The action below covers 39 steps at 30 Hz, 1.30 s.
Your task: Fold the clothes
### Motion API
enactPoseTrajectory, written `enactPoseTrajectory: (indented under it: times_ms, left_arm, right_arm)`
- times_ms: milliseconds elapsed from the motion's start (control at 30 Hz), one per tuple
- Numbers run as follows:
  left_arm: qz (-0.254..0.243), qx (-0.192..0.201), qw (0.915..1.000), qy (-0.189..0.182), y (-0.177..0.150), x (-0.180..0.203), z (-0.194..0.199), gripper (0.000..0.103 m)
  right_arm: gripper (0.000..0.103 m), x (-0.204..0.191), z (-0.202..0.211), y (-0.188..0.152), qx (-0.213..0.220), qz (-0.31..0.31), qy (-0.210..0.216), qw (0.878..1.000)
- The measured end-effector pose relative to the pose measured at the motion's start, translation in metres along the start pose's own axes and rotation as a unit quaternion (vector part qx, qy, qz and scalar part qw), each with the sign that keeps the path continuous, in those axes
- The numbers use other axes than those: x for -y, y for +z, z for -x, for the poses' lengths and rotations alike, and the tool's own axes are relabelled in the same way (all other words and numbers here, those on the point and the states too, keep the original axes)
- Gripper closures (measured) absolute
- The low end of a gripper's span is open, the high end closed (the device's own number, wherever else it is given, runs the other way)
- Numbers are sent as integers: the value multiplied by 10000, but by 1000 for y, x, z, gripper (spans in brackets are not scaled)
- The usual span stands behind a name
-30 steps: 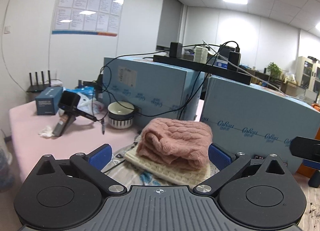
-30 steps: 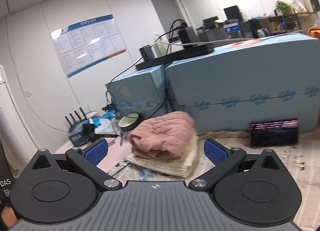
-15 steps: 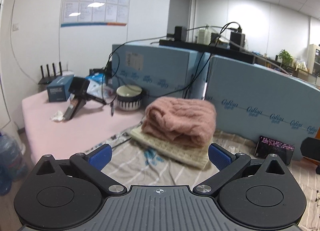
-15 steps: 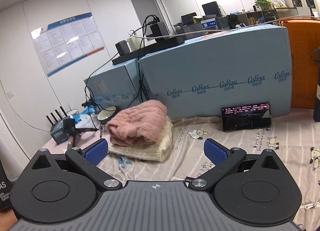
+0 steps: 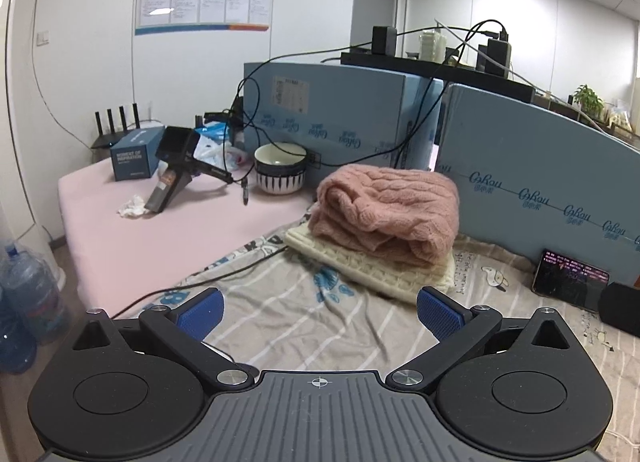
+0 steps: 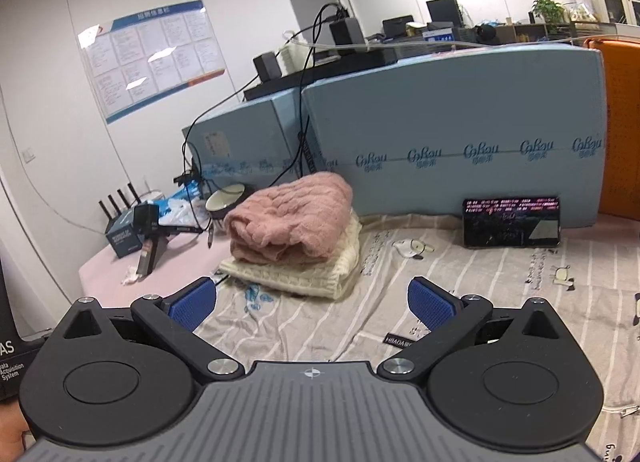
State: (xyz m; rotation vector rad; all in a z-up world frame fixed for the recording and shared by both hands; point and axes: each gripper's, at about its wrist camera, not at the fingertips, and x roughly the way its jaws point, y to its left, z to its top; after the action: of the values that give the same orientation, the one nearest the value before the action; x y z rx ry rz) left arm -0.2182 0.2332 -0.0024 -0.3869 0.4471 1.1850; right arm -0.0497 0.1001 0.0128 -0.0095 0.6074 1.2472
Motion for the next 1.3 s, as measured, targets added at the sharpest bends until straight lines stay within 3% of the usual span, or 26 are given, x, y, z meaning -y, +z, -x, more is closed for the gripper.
enactPoseTrajectory:
  times_ms: [333, 833, 1300]
  left_arm:
    - [-136, -82, 9999, 29, -8, 5, -13, 0]
    - [-103, -161, 9990, 413, 3, -5, -21, 0]
    - [-164, -146, 9994, 266, 5, -7, -28, 0]
  right_arm:
    - [0, -2, -16, -6, 5, 279, 56, 9996]
    - [0, -7, -40, -7, -278, 420, 338, 9982]
    - [0, -10, -46, -7, -295, 426, 285, 9982]
